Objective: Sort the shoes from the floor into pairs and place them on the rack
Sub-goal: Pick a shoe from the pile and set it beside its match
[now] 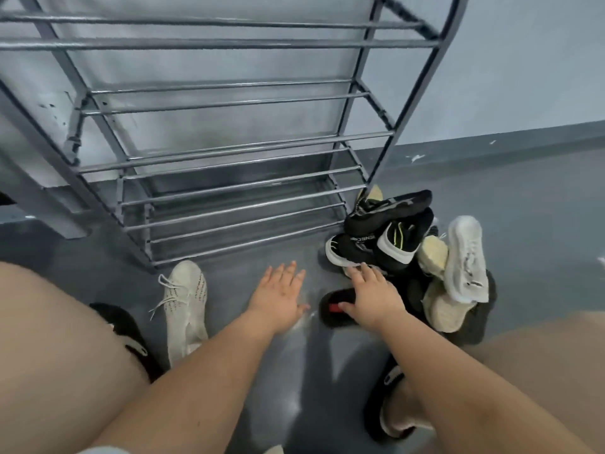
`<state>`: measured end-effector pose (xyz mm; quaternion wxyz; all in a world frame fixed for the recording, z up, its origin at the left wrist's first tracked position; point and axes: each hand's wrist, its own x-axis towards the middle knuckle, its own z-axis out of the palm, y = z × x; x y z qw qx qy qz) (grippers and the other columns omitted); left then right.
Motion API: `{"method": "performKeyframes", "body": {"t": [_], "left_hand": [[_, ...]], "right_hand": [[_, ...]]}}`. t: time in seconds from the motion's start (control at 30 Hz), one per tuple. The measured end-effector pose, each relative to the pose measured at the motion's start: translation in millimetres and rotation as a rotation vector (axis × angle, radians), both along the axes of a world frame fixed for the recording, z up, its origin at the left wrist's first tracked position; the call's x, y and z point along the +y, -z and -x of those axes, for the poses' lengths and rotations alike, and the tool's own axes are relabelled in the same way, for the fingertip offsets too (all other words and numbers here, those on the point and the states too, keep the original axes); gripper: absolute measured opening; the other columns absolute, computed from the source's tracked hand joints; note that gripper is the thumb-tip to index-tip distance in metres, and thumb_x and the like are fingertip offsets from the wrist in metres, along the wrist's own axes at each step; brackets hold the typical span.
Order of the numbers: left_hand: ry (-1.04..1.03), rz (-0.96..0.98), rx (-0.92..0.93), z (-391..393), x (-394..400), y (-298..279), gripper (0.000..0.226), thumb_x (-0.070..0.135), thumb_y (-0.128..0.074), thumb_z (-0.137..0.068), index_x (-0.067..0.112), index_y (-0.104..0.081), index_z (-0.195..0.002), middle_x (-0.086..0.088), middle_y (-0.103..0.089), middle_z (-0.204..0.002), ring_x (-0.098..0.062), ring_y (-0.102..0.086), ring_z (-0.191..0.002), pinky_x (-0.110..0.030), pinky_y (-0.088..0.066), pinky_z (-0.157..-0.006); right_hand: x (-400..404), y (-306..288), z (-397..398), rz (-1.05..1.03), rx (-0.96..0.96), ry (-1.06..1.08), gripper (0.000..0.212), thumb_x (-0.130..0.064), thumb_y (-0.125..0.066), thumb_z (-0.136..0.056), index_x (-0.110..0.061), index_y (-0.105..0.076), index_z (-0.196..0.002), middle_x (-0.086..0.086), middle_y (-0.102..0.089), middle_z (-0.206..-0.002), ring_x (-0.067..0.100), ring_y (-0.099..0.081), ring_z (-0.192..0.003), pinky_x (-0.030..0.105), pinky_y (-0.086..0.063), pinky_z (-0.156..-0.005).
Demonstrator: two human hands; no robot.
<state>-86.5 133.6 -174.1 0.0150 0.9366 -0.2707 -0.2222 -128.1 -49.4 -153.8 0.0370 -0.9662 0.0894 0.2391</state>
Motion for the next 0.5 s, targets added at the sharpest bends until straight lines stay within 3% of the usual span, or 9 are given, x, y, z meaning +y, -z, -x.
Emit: {"method": "performKeyframes", "body": {"t": [0.23,0.5], "left_hand": [[0.132,0.049,-0.046,-1,-54,-25,0.068,0.048,-0.03,-0.098,0.017,-0.003,-0.152,-0.007,0.003,-0.16,-0.024,0.0,-0.148,-0.037,0.004,-0.12],[0.142,0.072,-0.06,-28,-87,-38,0.064,0.049,-0.031,-0.098,0.024,-0.007,-0.152,-0.004,0.001,-0.161,-0.023,-0.002,-0.148,-0.037,0.003,-0.12]], "right_hand": [[-61,-20,6,0.05,-0.039,0.086,0.08,-0.051,-0.048,-0.092,-0.021,-0.007,-0.153,0.009,-0.005,-0.16,0.028,-0.006,-0.147,0.042,-0.019,-0.117],[-117,-39,-26,0.089,-0.071,0.099,0.079,-0.051,-0.049,-0.091,-0.021,-0.009,-0.153,0.009,-0.008,-0.16,0.029,-0.01,-0.147,0.044,-0.02,-0.117]]}}
